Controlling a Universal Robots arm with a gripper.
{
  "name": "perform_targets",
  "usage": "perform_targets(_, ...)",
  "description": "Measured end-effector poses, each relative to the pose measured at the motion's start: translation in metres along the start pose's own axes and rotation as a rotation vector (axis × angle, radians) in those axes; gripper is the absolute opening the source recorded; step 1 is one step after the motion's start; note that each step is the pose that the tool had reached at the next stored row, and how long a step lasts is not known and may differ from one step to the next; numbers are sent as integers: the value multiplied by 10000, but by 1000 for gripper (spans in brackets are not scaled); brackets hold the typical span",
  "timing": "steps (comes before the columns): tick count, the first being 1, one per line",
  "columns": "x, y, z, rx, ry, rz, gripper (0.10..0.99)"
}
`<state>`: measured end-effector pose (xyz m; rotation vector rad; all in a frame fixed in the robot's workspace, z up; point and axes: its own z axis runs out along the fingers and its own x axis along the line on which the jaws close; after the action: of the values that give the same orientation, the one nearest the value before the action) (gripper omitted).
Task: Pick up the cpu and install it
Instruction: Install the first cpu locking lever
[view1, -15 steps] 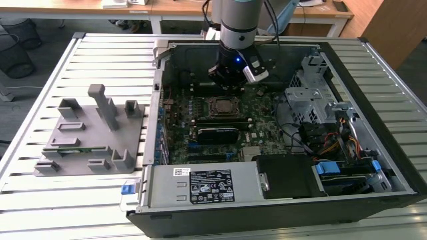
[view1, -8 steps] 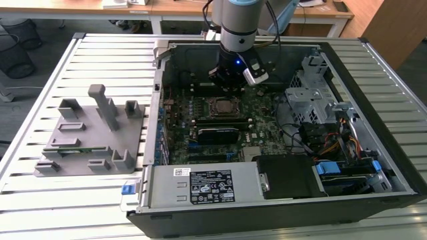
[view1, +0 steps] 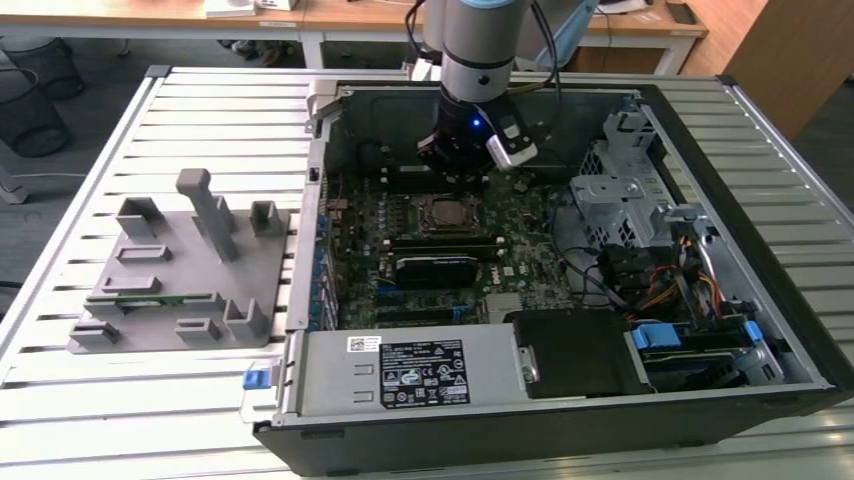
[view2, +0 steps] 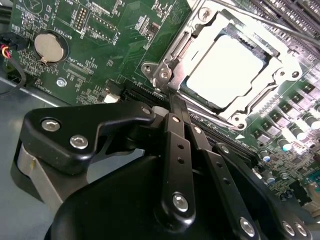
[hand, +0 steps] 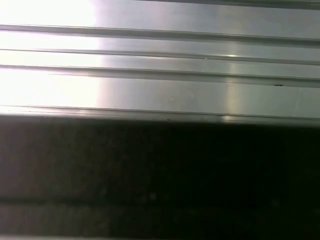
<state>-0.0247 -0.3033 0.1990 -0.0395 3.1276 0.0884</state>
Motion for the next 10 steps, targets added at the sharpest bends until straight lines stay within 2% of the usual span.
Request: perform_targets(10, 0, -1, 3, 123, 5, -2, 106)
